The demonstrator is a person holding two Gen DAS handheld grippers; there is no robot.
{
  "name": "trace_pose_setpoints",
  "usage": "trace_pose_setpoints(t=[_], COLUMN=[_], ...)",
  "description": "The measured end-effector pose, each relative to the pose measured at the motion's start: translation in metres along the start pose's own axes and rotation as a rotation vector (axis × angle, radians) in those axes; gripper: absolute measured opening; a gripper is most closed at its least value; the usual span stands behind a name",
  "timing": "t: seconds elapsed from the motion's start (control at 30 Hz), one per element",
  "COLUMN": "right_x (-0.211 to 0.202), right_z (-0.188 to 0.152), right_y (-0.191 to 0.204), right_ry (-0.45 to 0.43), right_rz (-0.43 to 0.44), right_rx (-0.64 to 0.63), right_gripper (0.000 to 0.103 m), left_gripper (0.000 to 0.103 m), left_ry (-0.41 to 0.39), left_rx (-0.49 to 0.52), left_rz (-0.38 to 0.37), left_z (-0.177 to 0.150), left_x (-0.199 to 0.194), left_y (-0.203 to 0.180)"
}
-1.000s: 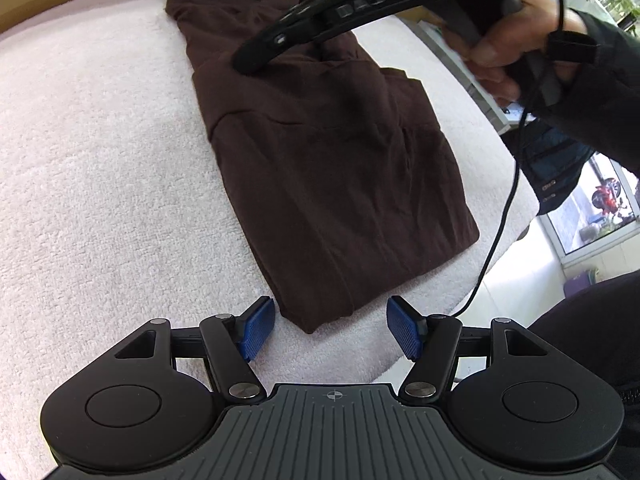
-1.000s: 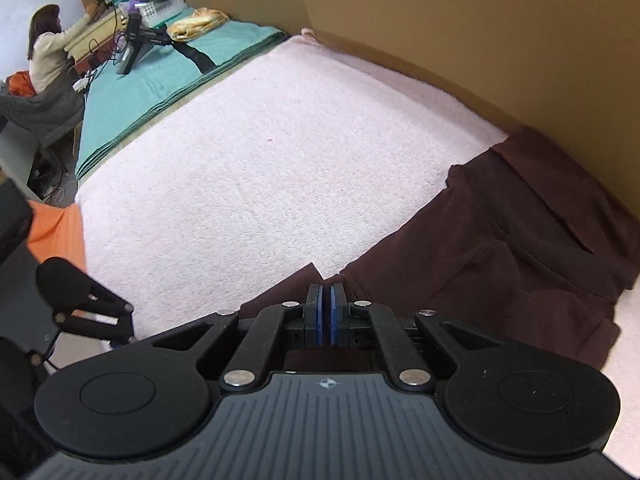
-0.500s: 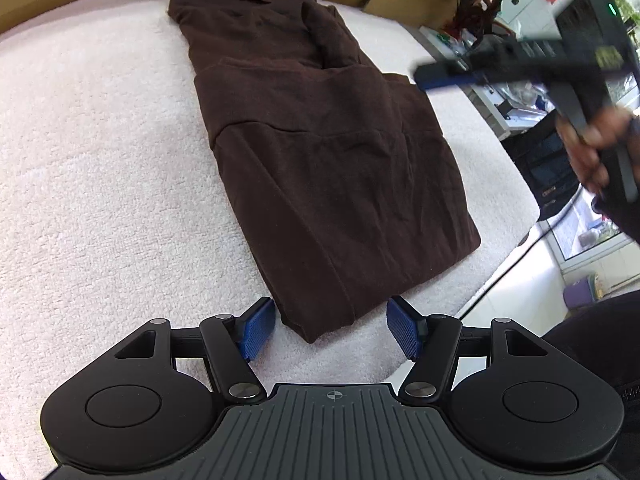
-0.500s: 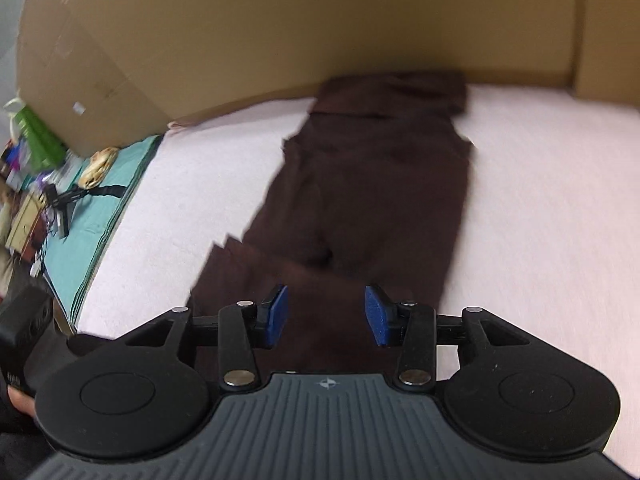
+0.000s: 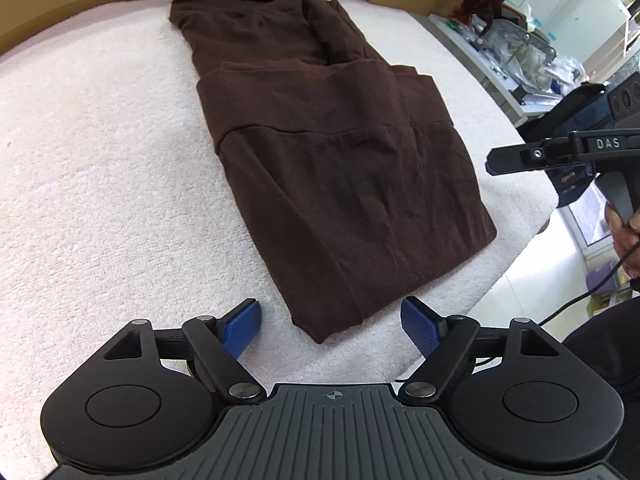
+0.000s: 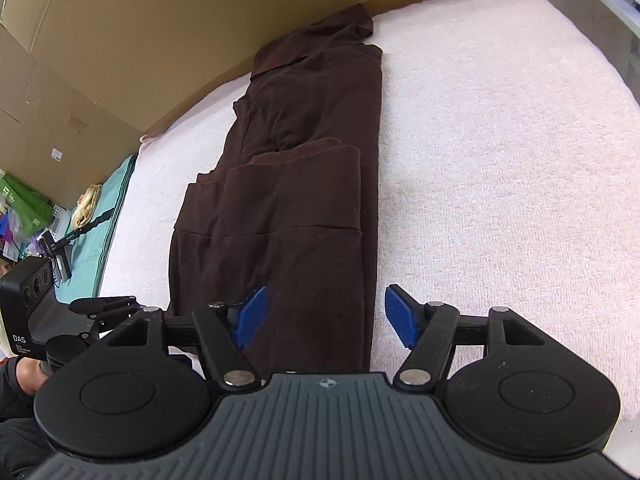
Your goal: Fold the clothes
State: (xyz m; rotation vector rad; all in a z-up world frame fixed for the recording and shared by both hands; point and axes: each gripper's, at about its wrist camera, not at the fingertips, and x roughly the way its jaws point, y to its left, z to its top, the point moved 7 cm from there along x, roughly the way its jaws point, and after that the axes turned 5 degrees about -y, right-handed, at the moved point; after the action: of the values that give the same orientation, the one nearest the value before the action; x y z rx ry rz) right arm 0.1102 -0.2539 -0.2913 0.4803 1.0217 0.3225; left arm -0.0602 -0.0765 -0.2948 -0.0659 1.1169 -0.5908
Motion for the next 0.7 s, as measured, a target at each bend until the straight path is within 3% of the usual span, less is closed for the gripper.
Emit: trace_pose_setpoints(t=[0.23,0.43,0.7], right_x=[-0.008,-0.019,-0.015], right_z=[-0.004,-0.009,-0.019], right_y=[-0.004,-0.018,-0.012], right_ry=[-0.034,-0.065,-0.018], right_rz=[-0.007,-0.020,-0.011], right_rx=[0.020,0.056,-0.022], right_gripper=[0.077,0.077,0.076], left_gripper=[0.095,0.095,0.095], left_ry=[-0.027,-0.044,-0.027], left_rx=[-0.034,-0.037,0.009], left_rz=[0.045,0.054,0.064], left_z=[0.001,-0.001,-0.008], left_x=[-0.008,-0.009,-0.002], left_y=[0.008,-0.001,-0.013])
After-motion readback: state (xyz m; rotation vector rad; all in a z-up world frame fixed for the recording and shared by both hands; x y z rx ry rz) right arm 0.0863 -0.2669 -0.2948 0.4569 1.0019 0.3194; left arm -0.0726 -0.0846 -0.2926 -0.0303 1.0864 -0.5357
